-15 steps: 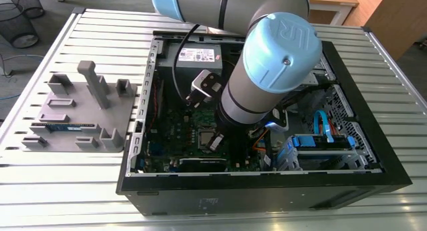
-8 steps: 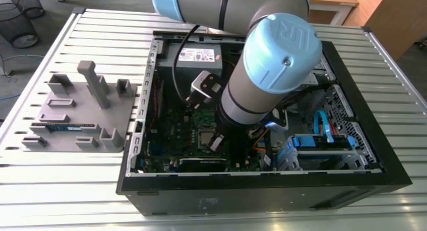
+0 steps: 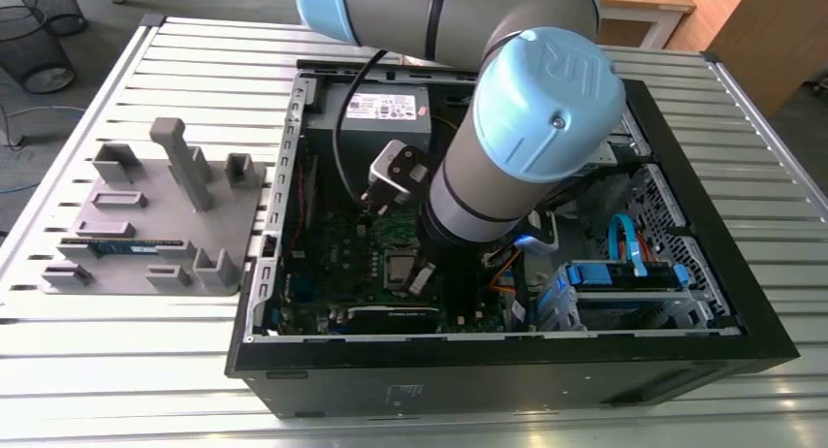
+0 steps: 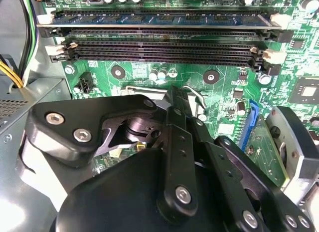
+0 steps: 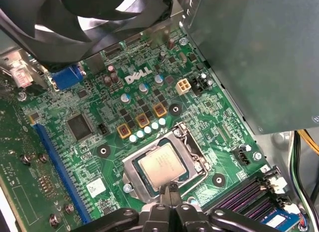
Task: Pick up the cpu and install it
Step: 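Install the first cpu locking lever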
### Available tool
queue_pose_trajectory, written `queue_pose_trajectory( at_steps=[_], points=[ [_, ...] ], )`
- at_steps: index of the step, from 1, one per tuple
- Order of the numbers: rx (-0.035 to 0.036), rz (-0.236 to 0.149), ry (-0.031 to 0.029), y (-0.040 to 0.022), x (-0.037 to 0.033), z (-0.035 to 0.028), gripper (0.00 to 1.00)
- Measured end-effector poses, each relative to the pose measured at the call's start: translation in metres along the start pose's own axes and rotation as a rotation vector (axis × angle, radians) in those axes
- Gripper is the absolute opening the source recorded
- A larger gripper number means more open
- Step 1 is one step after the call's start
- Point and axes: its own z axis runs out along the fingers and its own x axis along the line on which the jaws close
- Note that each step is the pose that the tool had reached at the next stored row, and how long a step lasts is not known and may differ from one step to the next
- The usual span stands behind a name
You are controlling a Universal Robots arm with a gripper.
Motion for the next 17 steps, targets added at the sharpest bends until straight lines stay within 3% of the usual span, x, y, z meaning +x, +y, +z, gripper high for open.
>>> queue_pose_trajectory(
  at_steps=[17],
  points=[
    [0.0005,-0.038,0.006,-0.004,-0.0008,0.0068,0.11]
  ],
)
